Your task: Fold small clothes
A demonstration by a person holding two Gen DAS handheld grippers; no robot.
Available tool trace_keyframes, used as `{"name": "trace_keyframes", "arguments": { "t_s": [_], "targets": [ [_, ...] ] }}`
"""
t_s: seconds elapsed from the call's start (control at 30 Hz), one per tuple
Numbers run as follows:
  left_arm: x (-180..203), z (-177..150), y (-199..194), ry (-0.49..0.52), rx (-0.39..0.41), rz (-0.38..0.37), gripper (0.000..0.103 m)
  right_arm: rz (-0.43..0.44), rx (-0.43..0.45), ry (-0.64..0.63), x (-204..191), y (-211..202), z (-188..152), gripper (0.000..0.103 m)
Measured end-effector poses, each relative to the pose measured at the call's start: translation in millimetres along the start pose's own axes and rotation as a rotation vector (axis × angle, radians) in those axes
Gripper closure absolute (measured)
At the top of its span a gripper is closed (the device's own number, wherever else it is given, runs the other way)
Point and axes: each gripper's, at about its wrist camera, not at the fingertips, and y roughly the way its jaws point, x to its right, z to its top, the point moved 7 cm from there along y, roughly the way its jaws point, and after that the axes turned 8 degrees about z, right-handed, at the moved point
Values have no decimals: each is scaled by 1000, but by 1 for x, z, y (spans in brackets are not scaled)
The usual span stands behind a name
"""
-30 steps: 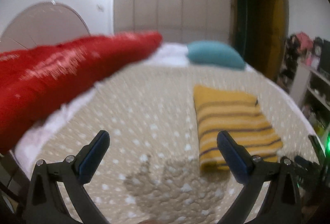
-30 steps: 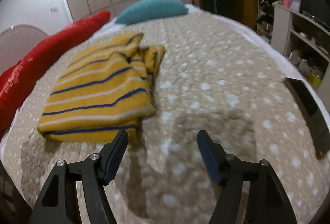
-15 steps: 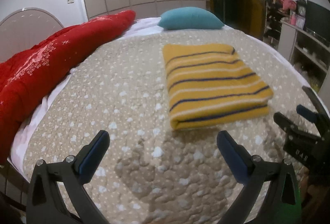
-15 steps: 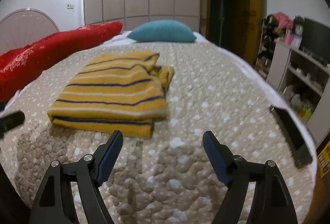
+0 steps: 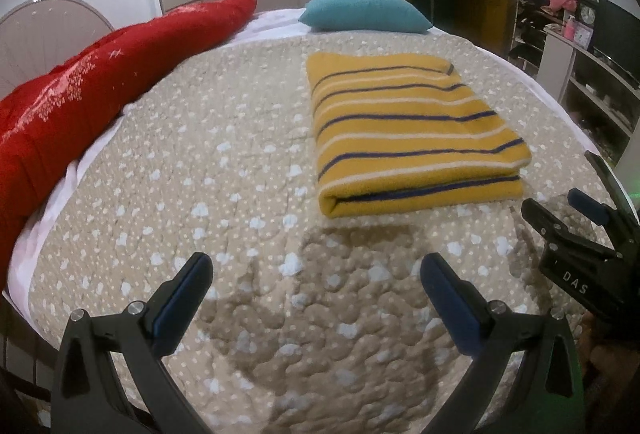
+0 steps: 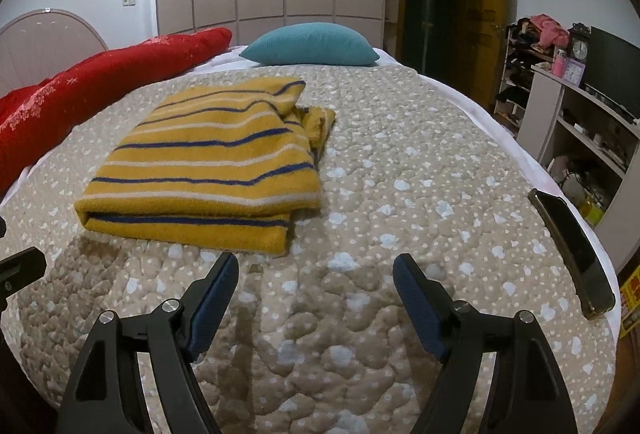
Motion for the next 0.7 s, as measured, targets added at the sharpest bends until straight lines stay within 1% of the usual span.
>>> {"name": "trace_keyframes", "arguments": {
  "t_s": [0.3, 0.7],
  "targets": [
    [-3, -6, 10, -12, -42, -11, 0, -3, -6, -11, -1, 4, -1, 20],
    [-3, -11, 15, -9, -62, -14, 0, -2, 4, -10, -3, 2, -1, 19]
  ]
}}
